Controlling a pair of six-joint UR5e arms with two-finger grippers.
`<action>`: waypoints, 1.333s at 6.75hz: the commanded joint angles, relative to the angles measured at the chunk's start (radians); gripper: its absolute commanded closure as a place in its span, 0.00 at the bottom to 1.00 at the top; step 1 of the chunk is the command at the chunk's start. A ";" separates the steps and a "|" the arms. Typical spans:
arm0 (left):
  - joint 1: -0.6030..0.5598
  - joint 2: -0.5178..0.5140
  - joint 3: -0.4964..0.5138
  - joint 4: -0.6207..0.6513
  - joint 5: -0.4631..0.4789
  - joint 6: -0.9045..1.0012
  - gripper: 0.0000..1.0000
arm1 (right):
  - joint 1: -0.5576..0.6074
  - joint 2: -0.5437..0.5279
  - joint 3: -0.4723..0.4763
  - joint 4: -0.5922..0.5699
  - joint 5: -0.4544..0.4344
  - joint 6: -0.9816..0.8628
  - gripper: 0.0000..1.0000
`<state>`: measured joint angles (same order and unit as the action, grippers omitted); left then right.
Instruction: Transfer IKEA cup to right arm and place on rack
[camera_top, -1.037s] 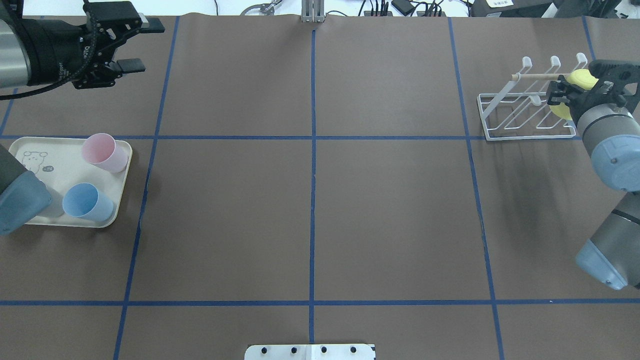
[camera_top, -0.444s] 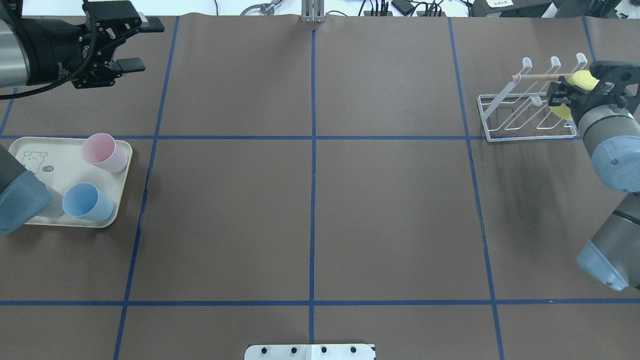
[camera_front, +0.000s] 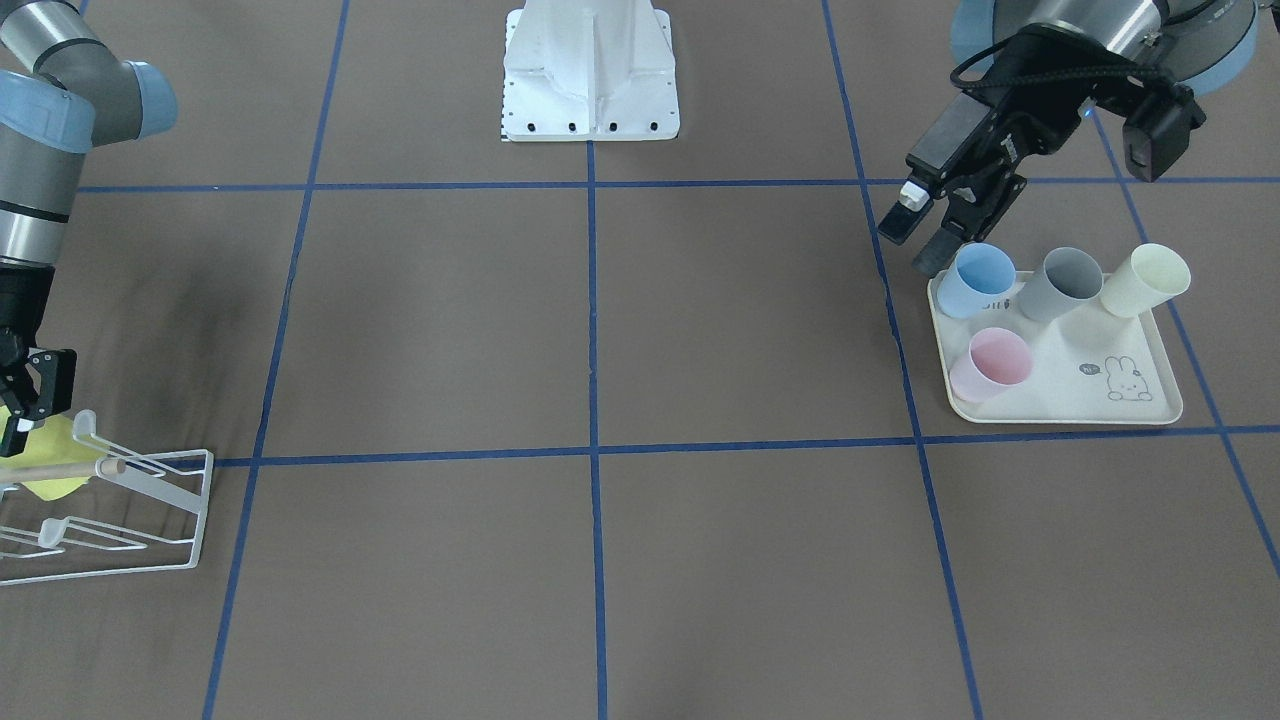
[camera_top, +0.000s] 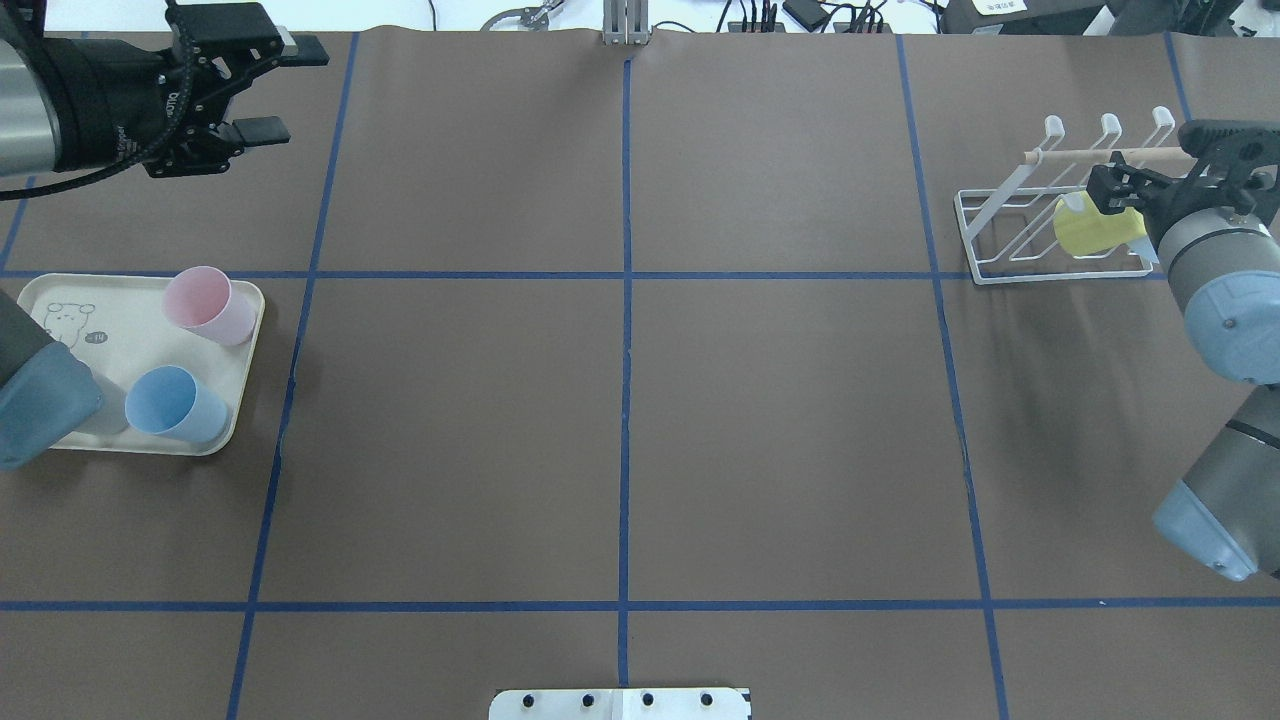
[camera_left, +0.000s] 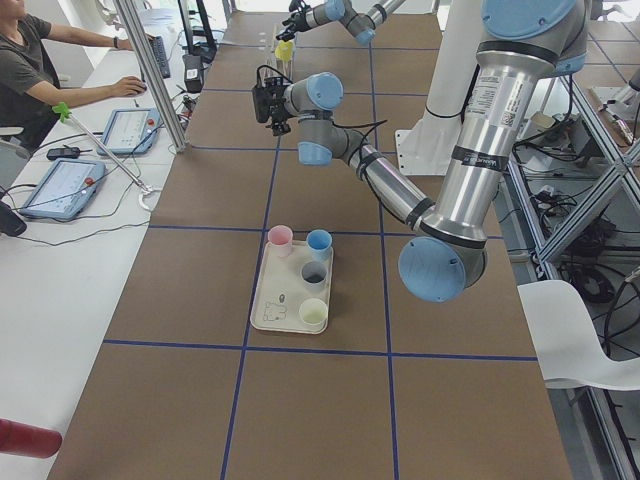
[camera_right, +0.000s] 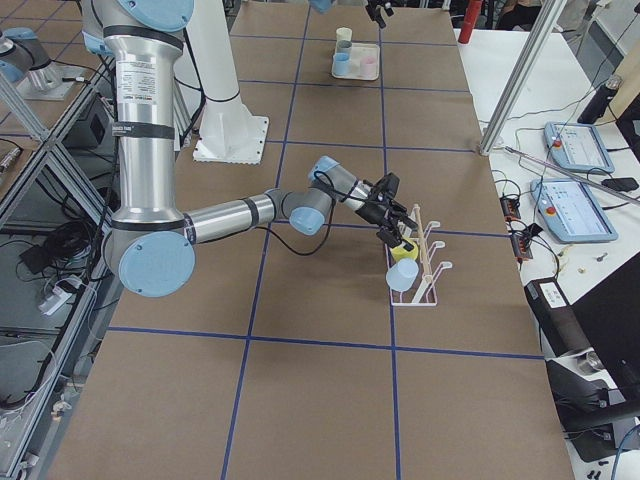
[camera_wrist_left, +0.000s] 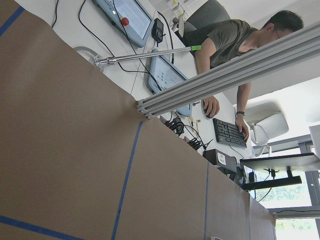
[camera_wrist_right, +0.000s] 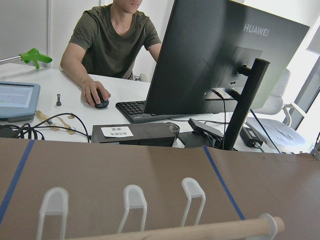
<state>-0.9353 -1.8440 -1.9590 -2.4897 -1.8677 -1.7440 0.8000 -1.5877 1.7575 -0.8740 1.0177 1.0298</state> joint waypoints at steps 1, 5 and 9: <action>-0.002 0.002 0.000 0.003 -0.002 0.007 0.01 | 0.004 0.000 0.032 0.001 0.010 -0.008 0.00; -0.034 0.179 -0.009 0.005 -0.037 0.335 0.01 | 0.042 0.012 0.177 -0.014 0.248 -0.007 0.00; -0.129 0.354 -0.015 0.093 -0.224 0.741 0.01 | 0.061 0.072 0.249 -0.007 0.528 0.158 0.00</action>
<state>-1.0452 -1.5166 -1.9753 -2.4594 -2.0510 -1.1160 0.8600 -1.5534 1.9969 -0.8840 1.4730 1.0999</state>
